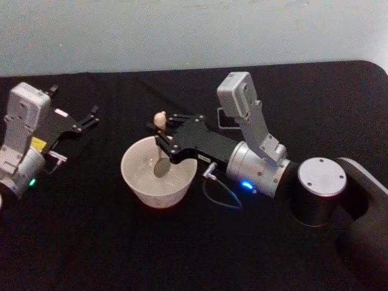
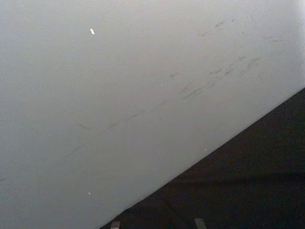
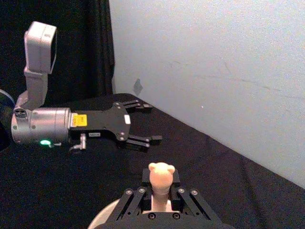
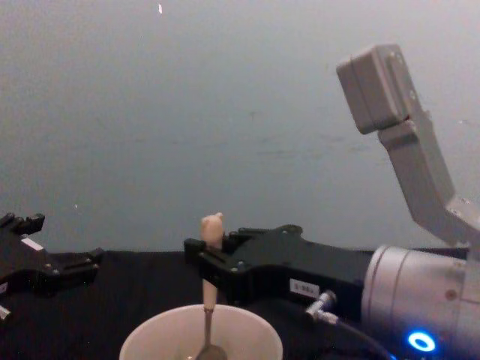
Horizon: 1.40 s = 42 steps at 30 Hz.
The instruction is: Pick up the stirring spoon with one hand, stir inside the cup, then place it back in its original position.
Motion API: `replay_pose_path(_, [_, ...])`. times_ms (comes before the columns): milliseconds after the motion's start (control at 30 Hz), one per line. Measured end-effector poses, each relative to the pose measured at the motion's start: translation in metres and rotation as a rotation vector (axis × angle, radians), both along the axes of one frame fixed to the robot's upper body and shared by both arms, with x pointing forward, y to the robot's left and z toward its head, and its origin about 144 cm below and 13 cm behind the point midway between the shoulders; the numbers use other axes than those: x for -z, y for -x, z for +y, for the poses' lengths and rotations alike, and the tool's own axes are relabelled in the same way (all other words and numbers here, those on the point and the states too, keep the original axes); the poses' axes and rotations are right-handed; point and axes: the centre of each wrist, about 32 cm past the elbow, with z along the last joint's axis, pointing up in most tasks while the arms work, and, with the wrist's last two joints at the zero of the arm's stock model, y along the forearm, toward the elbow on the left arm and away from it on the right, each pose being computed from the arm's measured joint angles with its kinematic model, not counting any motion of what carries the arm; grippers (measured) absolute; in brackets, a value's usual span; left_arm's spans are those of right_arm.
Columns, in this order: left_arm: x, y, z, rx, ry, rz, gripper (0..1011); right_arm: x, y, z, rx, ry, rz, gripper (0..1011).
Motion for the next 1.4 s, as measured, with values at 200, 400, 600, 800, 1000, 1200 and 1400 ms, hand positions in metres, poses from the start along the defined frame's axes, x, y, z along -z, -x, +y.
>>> replay_pose_path(200, [0.000,0.000,0.000,0.000,0.000,0.000,1001,-0.002,0.003,-0.009,0.009,-0.001,0.012,212])
replay_pose_path(400, [0.000,0.000,0.000,0.000,0.000,0.000,1001,-0.005,0.010,-0.019,0.007,-0.006,0.022,212])
replay_pose_path(600, [0.000,0.000,0.000,0.000,0.000,0.000,1001,-0.009,0.018,-0.027,-0.012,-0.014,0.032,212])
replay_pose_path(800, [0.000,0.000,0.000,0.000,0.000,0.000,1001,-0.010,0.024,-0.028,-0.037,-0.013,0.042,212])
replay_pose_path(1000, [0.000,0.000,0.000,0.000,0.000,0.000,1001,-0.009,0.029,-0.024,-0.067,-0.010,0.046,212])
replay_pose_path(1200, [0.000,0.000,0.000,0.000,0.000,0.000,1001,-0.009,0.028,-0.015,-0.088,-0.019,0.042,212])
replay_pose_path(1400, [0.000,0.000,0.000,0.000,0.000,0.000,1001,-0.008,0.023,-0.005,-0.084,-0.024,0.030,212])
